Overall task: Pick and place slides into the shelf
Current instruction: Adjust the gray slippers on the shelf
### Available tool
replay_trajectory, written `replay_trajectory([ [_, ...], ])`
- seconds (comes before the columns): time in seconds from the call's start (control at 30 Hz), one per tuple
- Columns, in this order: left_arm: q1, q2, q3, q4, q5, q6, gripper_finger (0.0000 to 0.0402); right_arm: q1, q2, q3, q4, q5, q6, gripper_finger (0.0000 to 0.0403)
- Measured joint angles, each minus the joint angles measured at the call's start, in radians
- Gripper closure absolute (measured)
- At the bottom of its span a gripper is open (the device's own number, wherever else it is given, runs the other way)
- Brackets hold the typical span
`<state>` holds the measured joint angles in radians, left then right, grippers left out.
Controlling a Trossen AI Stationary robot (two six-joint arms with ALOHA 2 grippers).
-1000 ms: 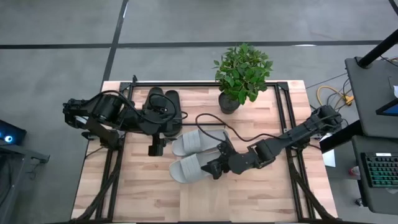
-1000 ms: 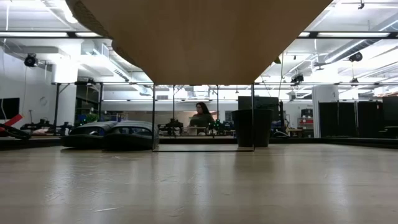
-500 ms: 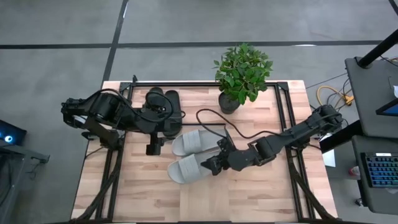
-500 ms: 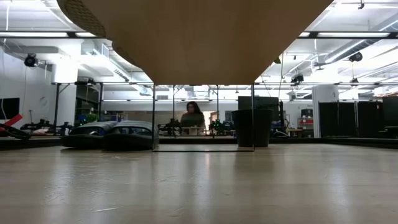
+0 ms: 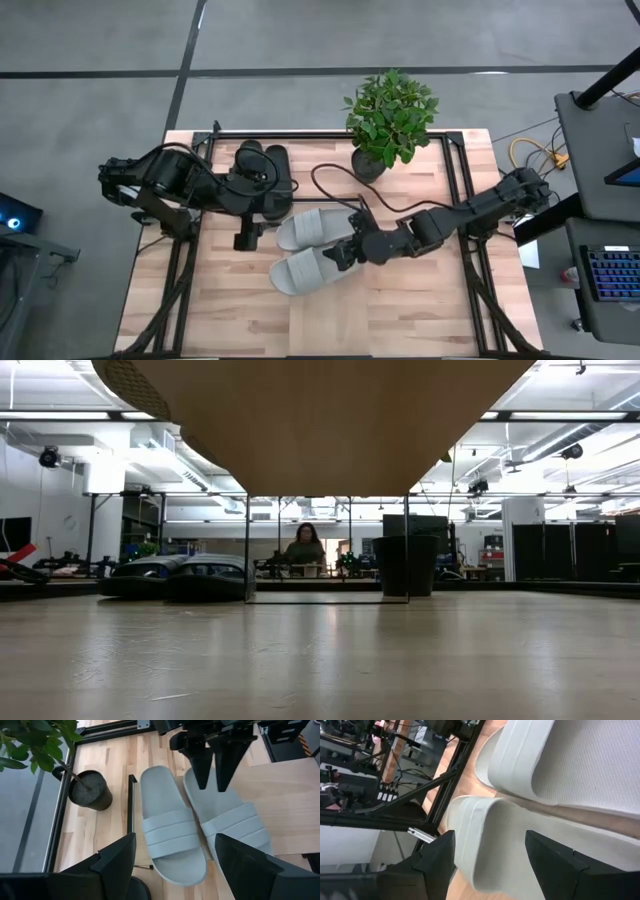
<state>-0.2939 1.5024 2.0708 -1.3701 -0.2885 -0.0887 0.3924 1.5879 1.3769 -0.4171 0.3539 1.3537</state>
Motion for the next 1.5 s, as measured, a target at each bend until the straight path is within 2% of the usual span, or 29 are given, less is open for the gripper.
replay_trajectory([
  [0.13, 0.0, 0.0, 0.0, 0.0, 0.005, 0.0, 0.0146, -0.008, 0.0, 0.0, 0.001, -0.038, 0.004, 0.017],
  [0.67, 0.0, 0.0, 0.0, 0.0, 0.017, 0.043, 0.0146, -0.007, 0.003, 0.0, 0.002, -0.065, 0.016, 0.0172],
  [0.93, 0.0, 0.0, 0.0, 0.0, 0.017, 0.069, 0.0146, -0.007, 0.124, 0.08, 0.005, -0.171, 0.013, 0.0172],
  [1.17, 0.0, 0.0, 0.0, -0.001, 0.021, 0.069, 0.0146, -0.026, 0.177, 0.17, -0.024, -0.168, -0.02, 0.0172],
  [1.5, 0.0, -0.001, 0.0, -0.001, 0.023, 0.067, 0.0146, -0.033, 0.181, 0.179, -0.042, -0.171, -0.029, 0.0172],
])
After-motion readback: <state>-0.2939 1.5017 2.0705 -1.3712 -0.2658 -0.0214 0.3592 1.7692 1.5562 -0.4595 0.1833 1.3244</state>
